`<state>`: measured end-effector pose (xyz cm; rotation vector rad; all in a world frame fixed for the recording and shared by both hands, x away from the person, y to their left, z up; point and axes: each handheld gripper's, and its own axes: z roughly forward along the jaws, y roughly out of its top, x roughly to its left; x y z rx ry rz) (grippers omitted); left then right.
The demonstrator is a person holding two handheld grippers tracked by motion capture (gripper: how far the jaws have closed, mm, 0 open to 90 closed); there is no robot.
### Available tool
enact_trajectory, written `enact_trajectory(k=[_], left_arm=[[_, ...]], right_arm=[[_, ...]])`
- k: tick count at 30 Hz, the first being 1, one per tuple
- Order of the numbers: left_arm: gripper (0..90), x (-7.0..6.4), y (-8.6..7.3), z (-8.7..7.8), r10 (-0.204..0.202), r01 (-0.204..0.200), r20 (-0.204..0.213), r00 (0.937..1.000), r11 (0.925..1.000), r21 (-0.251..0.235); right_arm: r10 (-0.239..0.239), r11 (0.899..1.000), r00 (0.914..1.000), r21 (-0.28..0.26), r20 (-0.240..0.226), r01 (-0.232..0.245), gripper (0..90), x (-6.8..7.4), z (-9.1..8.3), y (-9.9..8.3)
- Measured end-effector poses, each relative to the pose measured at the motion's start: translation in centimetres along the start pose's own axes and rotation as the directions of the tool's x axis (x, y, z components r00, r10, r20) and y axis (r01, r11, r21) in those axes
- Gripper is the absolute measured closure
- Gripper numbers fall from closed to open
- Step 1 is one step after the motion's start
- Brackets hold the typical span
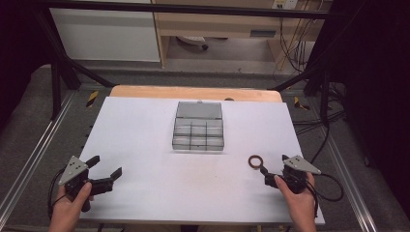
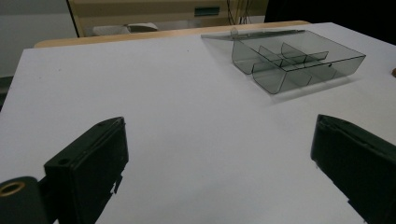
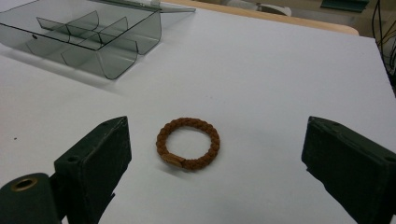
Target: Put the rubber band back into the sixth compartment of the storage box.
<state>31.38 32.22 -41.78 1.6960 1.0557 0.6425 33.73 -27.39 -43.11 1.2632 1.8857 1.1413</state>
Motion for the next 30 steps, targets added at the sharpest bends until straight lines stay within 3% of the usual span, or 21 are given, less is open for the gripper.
enact_trajectory(k=[4,13,30], left_arm=[[4.2,0.0,0.0,0.0,0.006,-0.006,0.0,1.0,1.0,0.005],[4.2,0.0,-0.1,0.1,0.006,-0.006,-0.002,1.0,0.9999,0.012],[4.2,-0.1,-0.1,0.2,0.01,-0.01,0.001,1.0,0.9998,0.019]], right_arm=[[-0.016,0.999,0.9998,0.031,0.008,0.016,6.6,0.1,0.2,0.4],[-0.031,0.999,0.9993,0.039,0.02,0.03,4.1,0.4,1.2,1.6],[-0.085,0.992,0.9962,0.086,-0.019,0.087,4.1,2.0,4.4,3.0]])
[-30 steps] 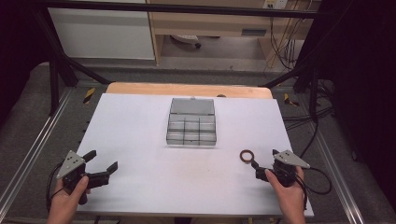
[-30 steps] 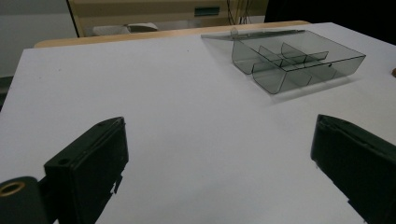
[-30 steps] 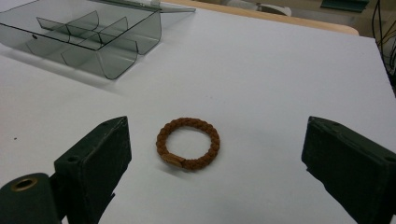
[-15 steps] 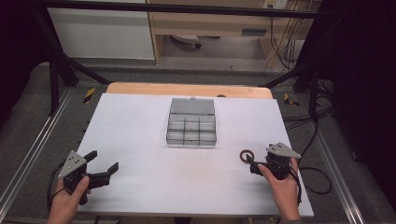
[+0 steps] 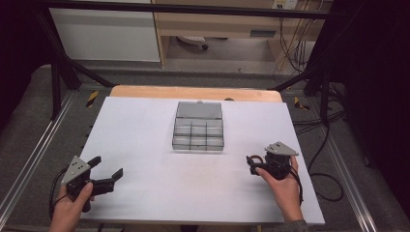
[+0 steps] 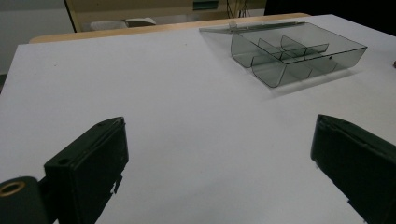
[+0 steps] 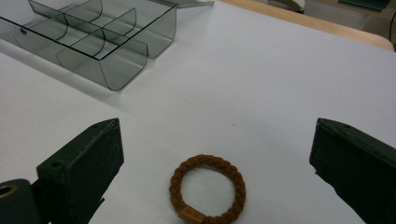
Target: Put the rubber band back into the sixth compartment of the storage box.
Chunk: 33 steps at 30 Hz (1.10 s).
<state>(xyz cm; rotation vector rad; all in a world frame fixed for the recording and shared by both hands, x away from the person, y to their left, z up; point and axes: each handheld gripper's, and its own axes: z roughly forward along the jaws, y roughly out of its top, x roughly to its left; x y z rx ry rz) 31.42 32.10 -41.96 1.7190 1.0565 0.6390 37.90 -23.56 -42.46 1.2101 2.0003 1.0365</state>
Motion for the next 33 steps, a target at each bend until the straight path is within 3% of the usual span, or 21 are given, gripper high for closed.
enact_trajectory(k=[5,19,30,33], left_arm=[[4.2,0.0,0.0,0.0,0.005,-0.005,0.006,1.0,1.0,0.001],[4.3,-0.1,0.0,0.0,0.009,-0.009,0.005,0.9999,0.9999,0.006],[4.4,-0.1,0.0,0.0,0.008,-0.008,0.008,0.9999,0.9999,0.008],[4.4,-0.1,0.0,0.1,0.008,-0.008,0.007,0.9999,0.9999,0.009]], right_arm=[[-0.025,0.999,0.9994,0.033,-0.023,0.026,8.7,0.8,0.8,0.2],[-0.047,0.989,0.9947,0.138,-0.091,0.059,48.0,0.5,1.1,-1.2],[-0.057,0.98,0.9922,0.186,-0.111,0.077,69.0,0.4,1.3,-2.0],[-0.055,0.976,0.9911,0.201,-0.121,0.079,78.2,0.4,1.6,-2.2]])
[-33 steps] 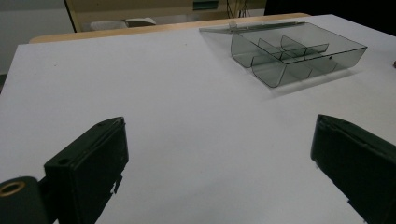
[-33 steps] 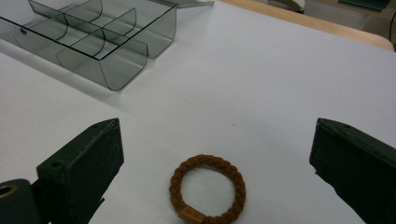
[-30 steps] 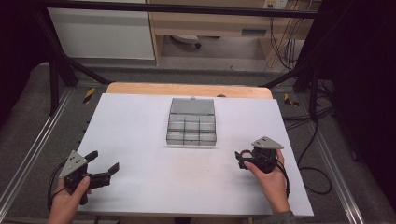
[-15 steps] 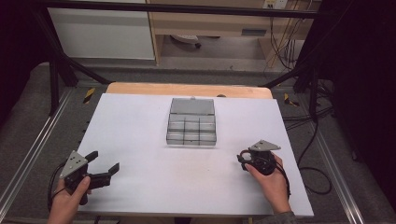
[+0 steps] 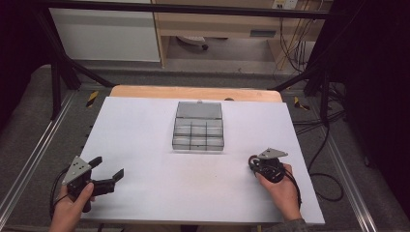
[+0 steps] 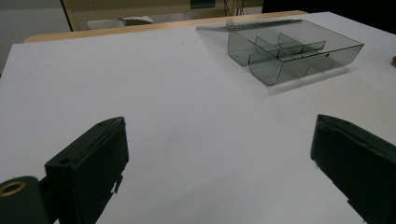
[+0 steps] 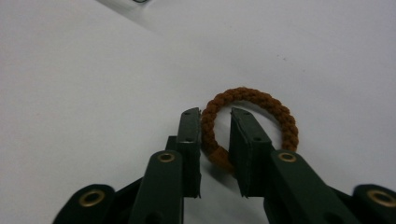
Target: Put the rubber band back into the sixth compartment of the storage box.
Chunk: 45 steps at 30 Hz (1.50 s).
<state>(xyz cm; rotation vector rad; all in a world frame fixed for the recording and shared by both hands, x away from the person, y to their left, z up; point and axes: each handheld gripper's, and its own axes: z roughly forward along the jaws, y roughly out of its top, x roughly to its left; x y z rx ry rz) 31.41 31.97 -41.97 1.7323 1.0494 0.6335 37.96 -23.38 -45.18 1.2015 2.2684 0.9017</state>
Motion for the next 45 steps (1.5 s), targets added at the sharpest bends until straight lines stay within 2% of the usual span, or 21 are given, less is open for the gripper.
enact_trajectory(k=[1,5,7,9,13,23,30,34,45], left_arm=[[4.4,0.0,0.0,0.0,0.002,-0.002,-0.003,1.0,1.0,0.003],[4.4,0.0,0.0,0.1,-0.001,0.001,0.002,1.0,1.0,0.003],[4.5,0.0,0.0,0.0,-0.001,0.001,0.003,1.0,1.0,0.002],[4.4,0.0,0.0,0.0,-0.005,0.005,0.002,1.0,1.0,0.001],[4.5,0.0,0.0,0.0,-0.004,0.004,0.0,1.0,1.0,0.001],[4.5,0.0,0.0,0.0,-0.001,0.001,0.0,1.0,1.0,-0.001],[4.5,0.0,0.0,-0.1,-0.002,0.002,-0.001,1.0,1.0,-0.001],[4.4,0.0,0.0,-0.1,-0.002,0.002,-0.001,1.0,1.0,-0.001],[4.4,0.0,0.0,-0.1,-0.002,0.002,-0.001,1.0,1.0,-0.005]], right_arm=[[0.02,1.0,0.9997,-0.001,-0.012,-0.02,80.5,-0.1,0.0,0.0],[0.015,1.0,0.9998,-0.008,-0.015,-0.015,84.7,0.0,0.0,0.0],[0.011,1.0,0.9999,-0.017,-0.007,-0.011,85.2,0.0,-0.1,0.0],[0.014,0.998,0.9999,-0.055,-0.009,-0.014,85.4,0.1,-0.5,0.1],[0.039,0.994,0.9991,-0.098,-0.016,-0.04,85.5,0.1,-1.1,0.1],[0.07,0.989,0.9968,-0.126,-0.039,-0.074,85.6,-0.1,-1.4,-0.1],[0.038,0.989,0.9985,-0.143,-0.04,-0.043,85.6,0.2,-1.4,0.1],[0.038,0.988,0.9983,-0.15,-0.045,-0.044,85.6,0.5,-1.5,0.3],[-0.002,0.986,0.9981,-0.168,-0.061,-0.009,85.6,1.4,-1.4,0.7]])
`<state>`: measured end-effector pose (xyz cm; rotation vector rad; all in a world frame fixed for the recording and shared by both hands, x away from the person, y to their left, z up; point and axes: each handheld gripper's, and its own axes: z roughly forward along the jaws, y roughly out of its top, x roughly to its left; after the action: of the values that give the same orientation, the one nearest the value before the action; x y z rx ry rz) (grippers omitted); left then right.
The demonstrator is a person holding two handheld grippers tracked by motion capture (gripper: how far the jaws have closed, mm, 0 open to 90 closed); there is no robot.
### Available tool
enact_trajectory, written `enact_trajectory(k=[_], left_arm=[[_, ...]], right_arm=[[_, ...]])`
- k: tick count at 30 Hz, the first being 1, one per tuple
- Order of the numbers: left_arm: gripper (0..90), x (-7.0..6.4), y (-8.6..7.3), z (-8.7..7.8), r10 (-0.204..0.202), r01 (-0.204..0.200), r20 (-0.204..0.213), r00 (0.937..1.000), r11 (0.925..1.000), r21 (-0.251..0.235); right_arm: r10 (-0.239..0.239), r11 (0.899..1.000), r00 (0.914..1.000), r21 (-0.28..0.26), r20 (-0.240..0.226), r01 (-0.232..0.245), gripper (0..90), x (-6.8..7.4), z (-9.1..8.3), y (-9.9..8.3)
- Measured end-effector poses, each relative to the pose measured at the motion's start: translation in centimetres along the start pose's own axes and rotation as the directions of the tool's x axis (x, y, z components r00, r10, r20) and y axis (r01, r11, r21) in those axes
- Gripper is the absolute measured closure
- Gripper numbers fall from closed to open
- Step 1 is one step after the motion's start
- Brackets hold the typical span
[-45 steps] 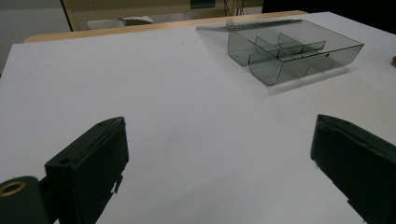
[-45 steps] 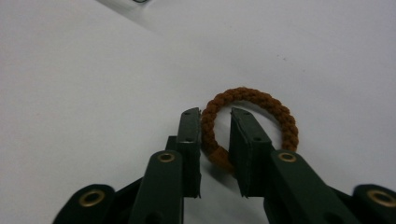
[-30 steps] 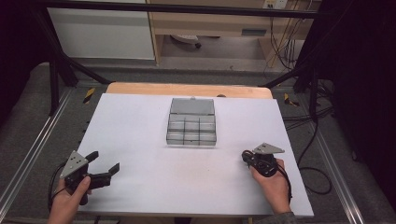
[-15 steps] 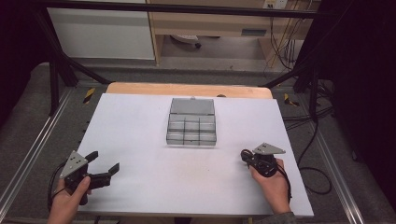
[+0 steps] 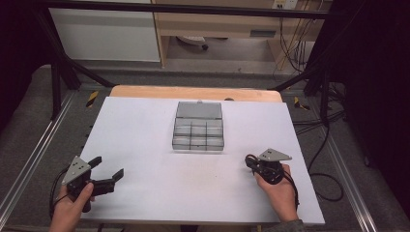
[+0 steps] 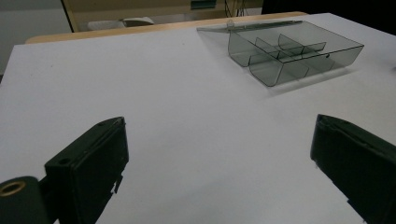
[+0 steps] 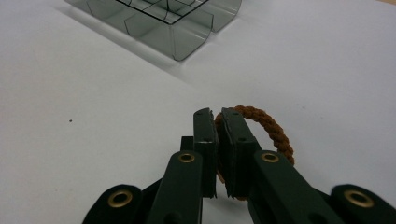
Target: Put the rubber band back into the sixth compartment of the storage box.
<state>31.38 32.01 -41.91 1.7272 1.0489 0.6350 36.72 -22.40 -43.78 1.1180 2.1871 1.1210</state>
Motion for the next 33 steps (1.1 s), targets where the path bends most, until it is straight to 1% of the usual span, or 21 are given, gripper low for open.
enact_trajectory(k=[6,11,24,29,33], left_arm=[[4.4,0.0,0.0,0.0,-0.002,0.002,-0.002,1.0,1.0,0.001],[4.4,0.0,0.0,0.0,-0.003,0.003,-0.002,1.0,1.0,0.001],[4.4,0.1,0.0,0.0,-0.005,0.005,-0.005,1.0,1.0,0.001],[4.4,0.1,0.0,0.0,-0.004,0.004,-0.006,1.0,1.0,0.001],[4.4,0.1,0.0,0.0,-0.005,0.005,-0.007,1.0,1.0,0.0]], right_arm=[[-0.009,1.0,0.9998,-0.009,-0.015,0.009,85.6,0.6,0.0,0.2],[-0.028,0.999,0.9992,-0.022,-0.029,0.027,85.6,1.2,0.1,0.6],[-0.031,0.998,0.9981,-0.063,-0.053,0.028,85.7,2.0,-0.1,1.1],[-0.022,0.996,0.9974,-0.088,-0.068,0.016,85.6,2.4,-0.2,1.5],[-0.024,0.995,0.9972,-0.096,-0.071,0.017,85.7,2.6,-0.2,1.6]])
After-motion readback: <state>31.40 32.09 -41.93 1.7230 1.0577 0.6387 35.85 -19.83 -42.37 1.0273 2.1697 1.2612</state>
